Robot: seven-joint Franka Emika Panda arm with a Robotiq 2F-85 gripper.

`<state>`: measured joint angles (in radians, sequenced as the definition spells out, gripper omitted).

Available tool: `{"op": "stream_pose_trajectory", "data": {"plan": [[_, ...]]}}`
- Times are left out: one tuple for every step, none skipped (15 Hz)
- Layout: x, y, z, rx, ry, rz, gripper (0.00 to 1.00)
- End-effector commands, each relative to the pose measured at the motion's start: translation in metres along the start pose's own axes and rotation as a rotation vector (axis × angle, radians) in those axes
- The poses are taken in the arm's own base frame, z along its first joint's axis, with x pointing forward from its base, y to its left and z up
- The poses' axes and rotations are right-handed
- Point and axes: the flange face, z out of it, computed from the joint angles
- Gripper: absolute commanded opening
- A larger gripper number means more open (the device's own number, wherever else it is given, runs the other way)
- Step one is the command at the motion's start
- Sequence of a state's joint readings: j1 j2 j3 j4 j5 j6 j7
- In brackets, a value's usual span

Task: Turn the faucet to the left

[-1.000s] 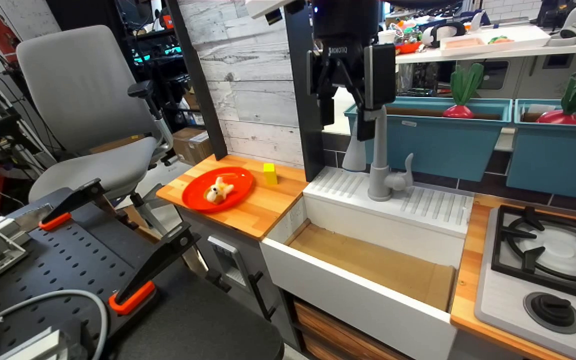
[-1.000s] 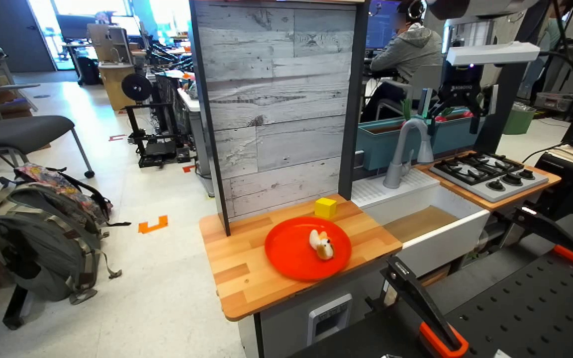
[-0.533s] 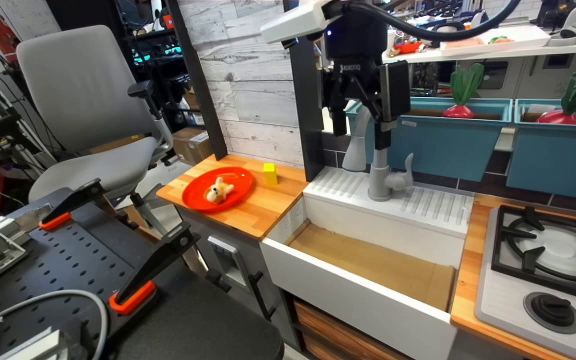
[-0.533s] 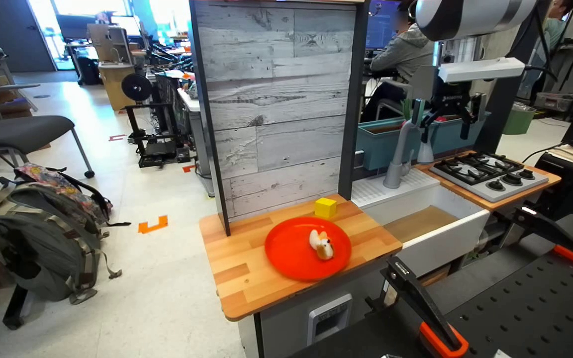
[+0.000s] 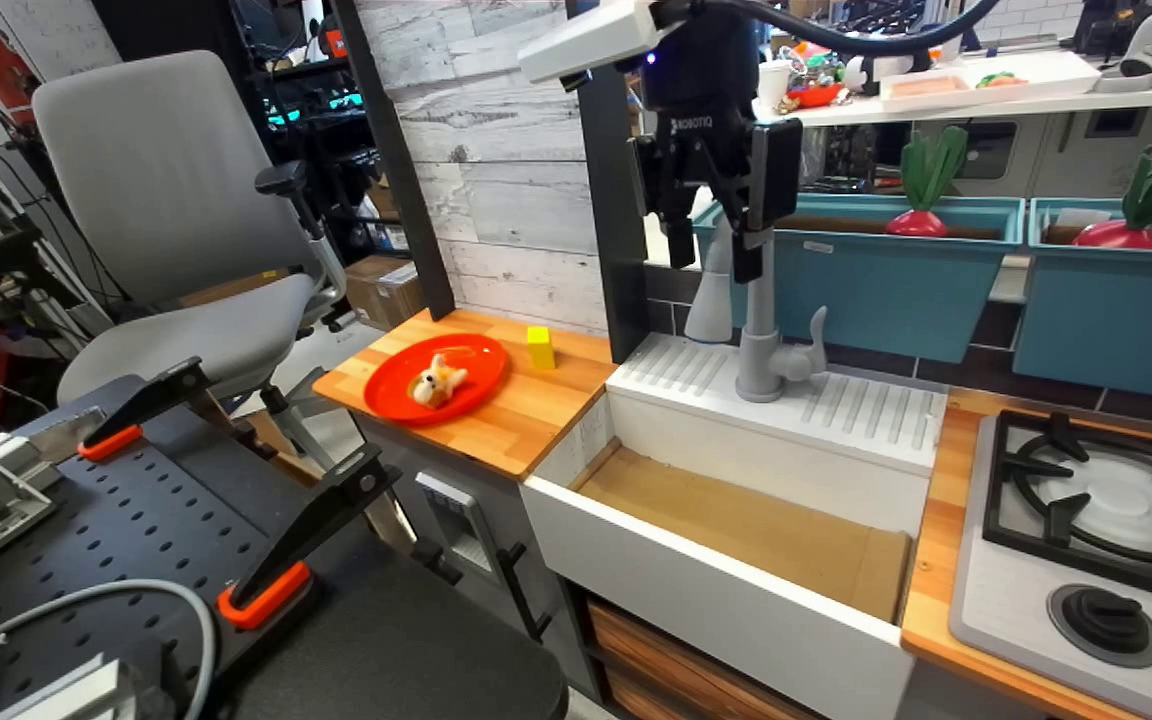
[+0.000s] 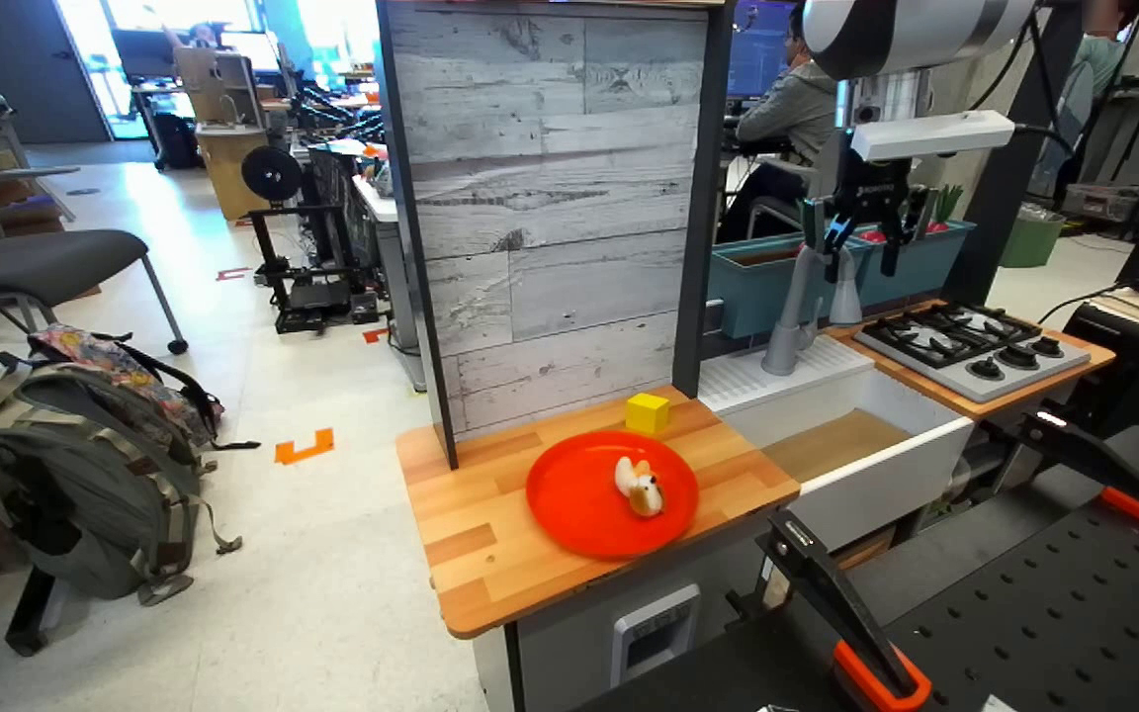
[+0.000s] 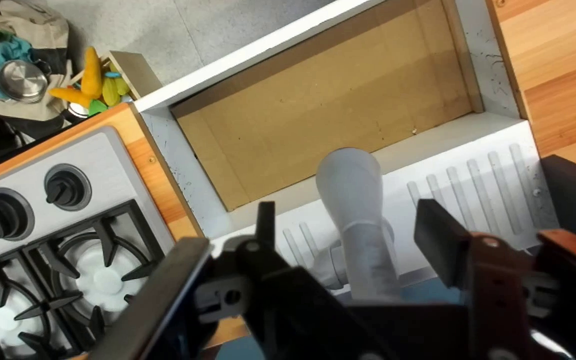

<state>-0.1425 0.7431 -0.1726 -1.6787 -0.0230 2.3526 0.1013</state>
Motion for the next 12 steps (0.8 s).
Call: {"op": "stream_pose_trajectory", "data": {"plan": [[0.0083, -0.0059, 0.0006, -0.014, 0.016, -0.055, 0.43], [0.0089, -0.0057, 0.0009, -0.016, 0.017, -0.063, 0.34], [0.0096, -0.0045, 0.0013, -0.018, 0.017, -0.069, 0.27], [0.0103, -0.0032, 0.0019, -0.020, 0.016, -0.074, 0.20], [0.0107, -0.0020, 0.0024, -0.021, 0.015, -0.077, 0.12], [0.0113, -0.0018, 0.0029, -0.020, 0.015, -0.079, 0.05], [0.0114, -0.0030, 0.0034, -0.015, 0.015, -0.078, 0.01], [0.0114, -0.0030, 0.0039, -0.006, 0.017, -0.069, 0.06], [0.0113, -0.0034, 0.0045, 0.003, 0.018, -0.060, 0.06], [0.0114, -0.0050, 0.0044, 0.022, 0.022, -0.045, 0.06], [0.0113, -0.0063, 0.0032, 0.046, 0.023, -0.033, 0.06], [0.0113, -0.0071, 0.0017, 0.077, 0.022, -0.016, 0.06]]}}
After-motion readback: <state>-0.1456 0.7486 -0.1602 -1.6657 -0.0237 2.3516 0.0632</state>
